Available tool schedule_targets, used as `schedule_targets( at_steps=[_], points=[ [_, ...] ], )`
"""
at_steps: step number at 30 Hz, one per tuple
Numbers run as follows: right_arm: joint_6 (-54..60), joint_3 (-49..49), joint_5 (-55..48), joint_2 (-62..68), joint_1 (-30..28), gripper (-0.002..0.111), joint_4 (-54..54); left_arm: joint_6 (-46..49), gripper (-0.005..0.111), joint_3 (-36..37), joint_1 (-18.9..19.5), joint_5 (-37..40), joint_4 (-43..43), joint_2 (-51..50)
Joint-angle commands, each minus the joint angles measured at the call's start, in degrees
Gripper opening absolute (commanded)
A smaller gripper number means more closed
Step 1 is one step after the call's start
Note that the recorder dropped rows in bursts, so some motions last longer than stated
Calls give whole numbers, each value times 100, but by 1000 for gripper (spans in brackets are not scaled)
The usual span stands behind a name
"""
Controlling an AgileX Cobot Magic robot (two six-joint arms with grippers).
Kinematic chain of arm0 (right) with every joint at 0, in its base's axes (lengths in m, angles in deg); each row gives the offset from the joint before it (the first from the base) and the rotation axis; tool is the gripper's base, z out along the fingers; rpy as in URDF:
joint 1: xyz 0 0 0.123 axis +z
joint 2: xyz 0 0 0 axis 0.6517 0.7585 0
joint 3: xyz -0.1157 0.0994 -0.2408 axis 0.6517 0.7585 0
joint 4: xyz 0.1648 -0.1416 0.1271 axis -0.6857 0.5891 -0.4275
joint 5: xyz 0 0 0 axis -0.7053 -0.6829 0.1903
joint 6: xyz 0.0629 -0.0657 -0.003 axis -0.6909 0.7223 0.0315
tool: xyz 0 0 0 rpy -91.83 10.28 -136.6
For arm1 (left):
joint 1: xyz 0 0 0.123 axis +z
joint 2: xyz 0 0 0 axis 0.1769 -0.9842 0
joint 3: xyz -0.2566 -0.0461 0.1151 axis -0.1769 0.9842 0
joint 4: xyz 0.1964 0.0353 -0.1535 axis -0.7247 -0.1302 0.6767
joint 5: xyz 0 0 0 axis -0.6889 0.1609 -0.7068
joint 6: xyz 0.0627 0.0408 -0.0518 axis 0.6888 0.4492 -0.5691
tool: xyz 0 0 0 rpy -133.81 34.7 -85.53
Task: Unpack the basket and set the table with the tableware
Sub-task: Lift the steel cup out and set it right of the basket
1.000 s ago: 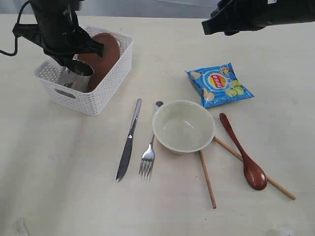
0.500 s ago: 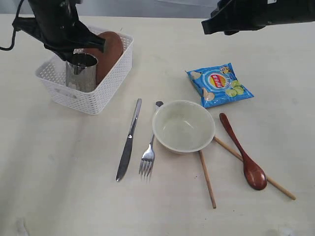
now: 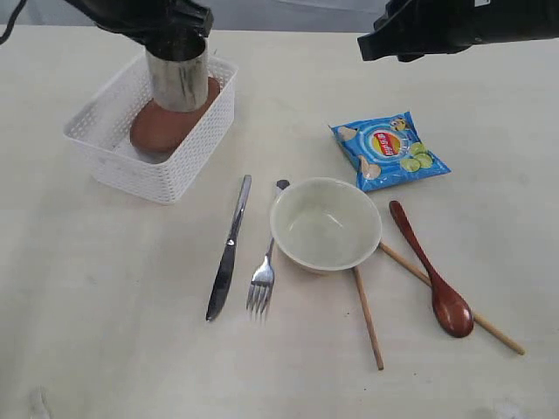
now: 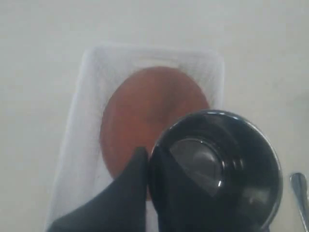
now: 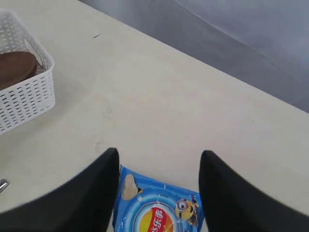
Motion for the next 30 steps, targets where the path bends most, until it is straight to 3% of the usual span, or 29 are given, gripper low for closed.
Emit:
schedule_targets(
  at_steps=[1,8,14,21,30],
  points=[
    [86,-39,2,-32,16,49,103,379,0,32,-191,-598,331,88],
    [-31,-39,-147,-71,-258,49,129,1028,0,32,-538,-1357,1006,-140],
    [-194,-39,-228,-71,-758,49,23,1050,0,32,-538,-1774,1006,-781],
    [-194,-39,-248,-71,-779,49,23,1050,0,32,-538,-2521,1006,-1528],
    [-169,-39,-231,-71,-779,49,23,1050,0,32,-538,-2439,993,-1777]
  ],
)
